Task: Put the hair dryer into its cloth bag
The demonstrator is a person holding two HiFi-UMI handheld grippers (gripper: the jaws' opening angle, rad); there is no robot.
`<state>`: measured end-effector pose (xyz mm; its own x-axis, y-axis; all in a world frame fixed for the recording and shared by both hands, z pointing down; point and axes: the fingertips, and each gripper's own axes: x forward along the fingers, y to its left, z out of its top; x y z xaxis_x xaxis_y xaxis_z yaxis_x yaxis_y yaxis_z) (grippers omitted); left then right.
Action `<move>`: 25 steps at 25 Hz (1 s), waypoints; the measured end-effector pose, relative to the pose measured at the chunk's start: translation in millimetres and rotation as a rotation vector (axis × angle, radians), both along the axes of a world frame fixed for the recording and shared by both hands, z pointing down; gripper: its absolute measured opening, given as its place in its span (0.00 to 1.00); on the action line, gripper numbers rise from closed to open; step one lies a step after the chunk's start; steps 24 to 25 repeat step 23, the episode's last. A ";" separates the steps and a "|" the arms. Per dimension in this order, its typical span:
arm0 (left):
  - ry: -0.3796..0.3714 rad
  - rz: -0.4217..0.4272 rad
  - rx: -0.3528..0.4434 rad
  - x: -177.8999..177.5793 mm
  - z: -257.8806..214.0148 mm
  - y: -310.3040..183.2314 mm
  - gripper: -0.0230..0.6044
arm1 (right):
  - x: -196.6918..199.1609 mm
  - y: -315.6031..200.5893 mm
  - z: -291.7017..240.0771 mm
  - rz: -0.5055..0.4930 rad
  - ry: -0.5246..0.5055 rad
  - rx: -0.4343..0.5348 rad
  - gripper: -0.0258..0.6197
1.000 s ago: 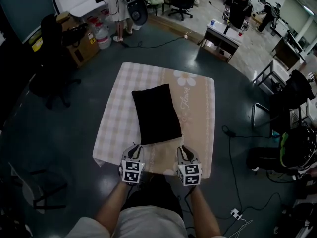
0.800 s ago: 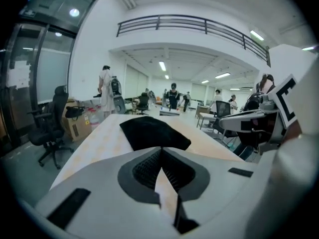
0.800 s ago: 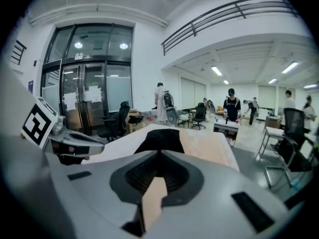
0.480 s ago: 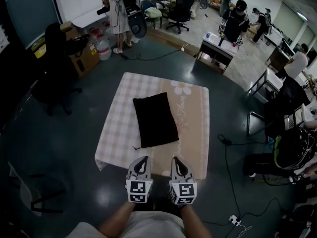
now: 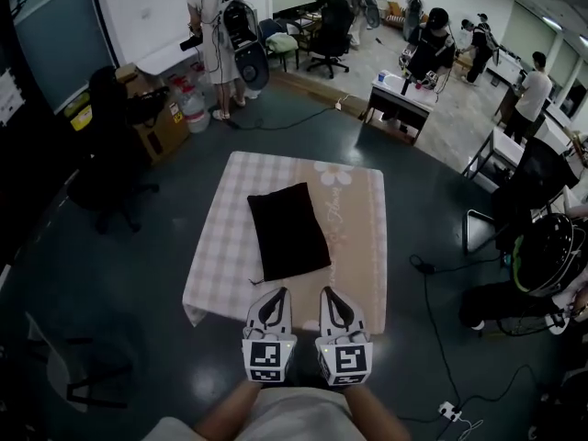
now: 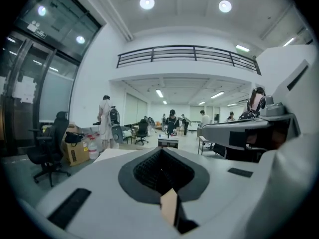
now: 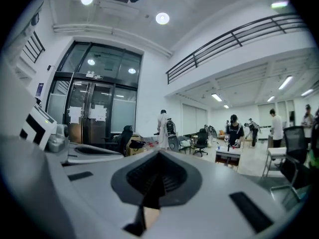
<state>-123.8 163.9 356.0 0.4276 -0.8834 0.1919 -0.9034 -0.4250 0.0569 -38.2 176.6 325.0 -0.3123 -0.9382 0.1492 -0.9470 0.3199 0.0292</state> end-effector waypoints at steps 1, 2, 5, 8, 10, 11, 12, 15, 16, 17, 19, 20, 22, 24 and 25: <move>0.000 0.002 0.007 2.7 -3.2 1.0 0.05 | 1.4 1.4 -3.9 -0.002 0.002 0.008 0.06; -0.002 0.003 0.012 5.1 -5.9 2.3 0.05 | 2.7 2.7 -6.6 -0.004 0.004 0.013 0.06; -0.011 0.010 0.015 8.4 -8.5 5.9 0.05 | 5.1 4.8 -6.9 -0.002 0.009 0.010 0.06; -0.016 0.013 0.016 7.1 -7.4 7.7 0.05 | 3.2 5.5 -5.0 -0.006 0.014 0.006 0.06; -0.013 0.008 0.021 7.4 -9.1 8.8 0.05 | 3.9 6.3 -3.9 -0.008 0.020 0.003 0.06; -0.013 0.007 0.024 8.4 -10.2 9.6 0.05 | 5.2 7.2 -3.4 -0.007 0.026 0.001 0.06; -0.016 0.008 0.026 9.7 -10.6 10.4 0.05 | 6.5 8.3 -2.4 -0.006 0.031 -0.002 0.06; -0.026 0.014 0.021 10.5 -7.8 11.8 0.05 | 6.3 9.2 3.6 -0.004 0.037 -0.018 0.06; -0.025 0.016 0.015 9.1 -5.9 11.6 0.05 | 4.7 8.7 5.2 -0.004 0.038 -0.023 0.06; -0.024 0.018 0.009 7.3 -4.0 11.2 0.05 | 3.0 8.2 6.3 -0.005 0.041 -0.026 0.06; -0.021 0.023 0.003 4.4 -1.4 10.2 0.05 | 0.1 6.9 8.3 -0.006 0.051 -0.030 0.06; -0.019 0.027 0.003 3.9 -0.9 9.5 0.05 | -1.2 6.0 8.9 -0.006 0.054 -0.031 0.06; -0.017 0.038 0.003 3.9 0.0 8.3 0.05 | -3.6 4.0 10.1 -0.003 0.055 -0.033 0.06; -0.017 0.044 0.004 4.0 0.5 7.8 0.05 | -4.8 3.1 10.7 -0.002 0.056 -0.035 0.06; -0.017 0.044 0.004 4.0 0.5 7.8 0.05 | -4.8 3.1 10.7 -0.002 0.056 -0.035 0.06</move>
